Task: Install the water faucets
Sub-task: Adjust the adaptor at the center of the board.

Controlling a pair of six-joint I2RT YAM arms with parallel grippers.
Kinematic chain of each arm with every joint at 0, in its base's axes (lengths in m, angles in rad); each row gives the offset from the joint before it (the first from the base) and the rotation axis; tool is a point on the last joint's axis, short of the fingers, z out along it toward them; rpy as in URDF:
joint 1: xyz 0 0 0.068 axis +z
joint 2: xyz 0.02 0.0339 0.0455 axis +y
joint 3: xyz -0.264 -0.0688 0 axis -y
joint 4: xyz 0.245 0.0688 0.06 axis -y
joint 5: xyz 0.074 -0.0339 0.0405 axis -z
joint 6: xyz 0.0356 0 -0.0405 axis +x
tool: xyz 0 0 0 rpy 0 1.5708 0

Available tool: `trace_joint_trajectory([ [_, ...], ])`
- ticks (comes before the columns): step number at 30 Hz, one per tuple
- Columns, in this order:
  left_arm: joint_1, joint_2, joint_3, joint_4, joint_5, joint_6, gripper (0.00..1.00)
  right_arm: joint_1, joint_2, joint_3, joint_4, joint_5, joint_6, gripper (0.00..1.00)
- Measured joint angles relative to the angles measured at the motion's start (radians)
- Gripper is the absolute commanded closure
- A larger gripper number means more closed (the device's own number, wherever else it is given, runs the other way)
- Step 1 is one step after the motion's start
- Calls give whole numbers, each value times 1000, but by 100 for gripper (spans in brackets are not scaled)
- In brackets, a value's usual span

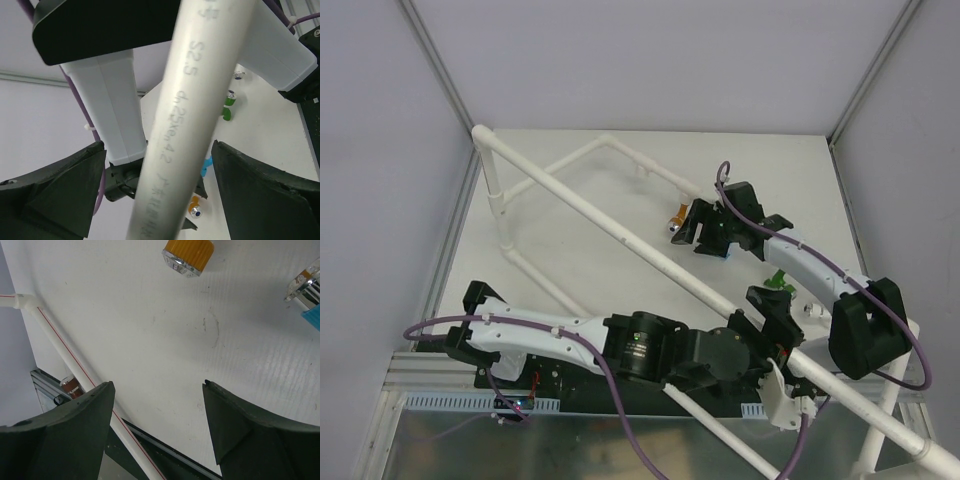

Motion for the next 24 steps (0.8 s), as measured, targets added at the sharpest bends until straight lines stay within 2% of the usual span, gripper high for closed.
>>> trace_joint_trajectory([
  [9,10,113,86,17,-74,89,21,3,7,-14,6,0,-2,22],
  [17,13,151,111,32,-179,152,41,11,18,-32,14,3,-10,22],
  [19,13,169,120,31,-215,174,51,13,20,-35,14,3,-10,22],
  [20,13,177,122,32,-231,184,59,13,20,-35,14,3,-10,22],
  [23,20,203,132,55,-282,238,99,14,20,-39,14,2,-10,22],
  [24,26,209,134,58,-290,252,100,14,20,-39,14,2,-10,22],
])
